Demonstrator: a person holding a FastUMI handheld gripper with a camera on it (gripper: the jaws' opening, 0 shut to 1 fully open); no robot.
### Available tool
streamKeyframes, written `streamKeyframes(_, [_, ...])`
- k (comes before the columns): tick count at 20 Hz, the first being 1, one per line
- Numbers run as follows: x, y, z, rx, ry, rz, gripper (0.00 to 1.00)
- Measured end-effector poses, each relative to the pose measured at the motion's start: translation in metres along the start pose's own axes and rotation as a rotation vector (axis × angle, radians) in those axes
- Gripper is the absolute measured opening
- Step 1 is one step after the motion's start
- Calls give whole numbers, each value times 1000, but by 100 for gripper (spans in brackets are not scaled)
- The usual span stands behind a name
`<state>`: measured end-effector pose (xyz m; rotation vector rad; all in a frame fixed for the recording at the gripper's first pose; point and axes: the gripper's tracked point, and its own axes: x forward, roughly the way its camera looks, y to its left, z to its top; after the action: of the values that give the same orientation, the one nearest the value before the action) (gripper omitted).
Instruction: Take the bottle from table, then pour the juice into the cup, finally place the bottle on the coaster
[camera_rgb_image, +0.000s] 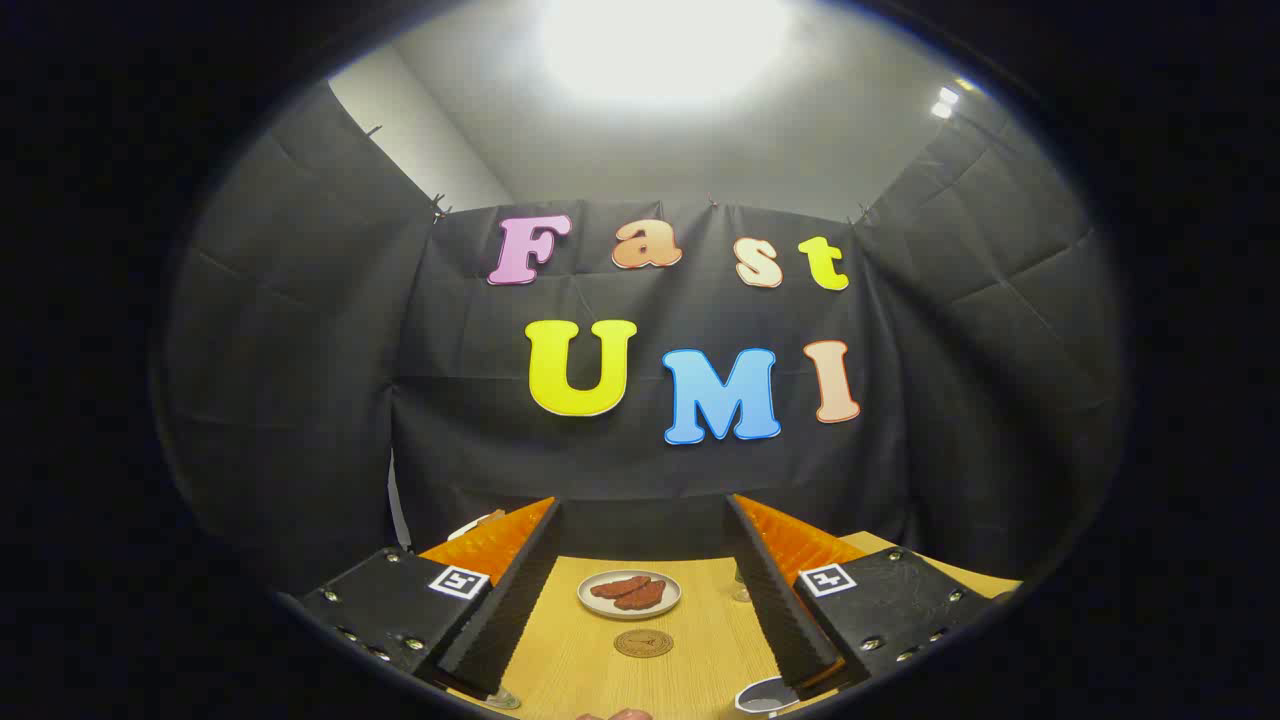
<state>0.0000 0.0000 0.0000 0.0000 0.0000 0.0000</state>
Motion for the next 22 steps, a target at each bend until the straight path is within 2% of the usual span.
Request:
streamKeyframes(16, [6,12,0,5,-16,14,97])
streamKeyframes(22, [4,30,-15,-12,-18,9,97])
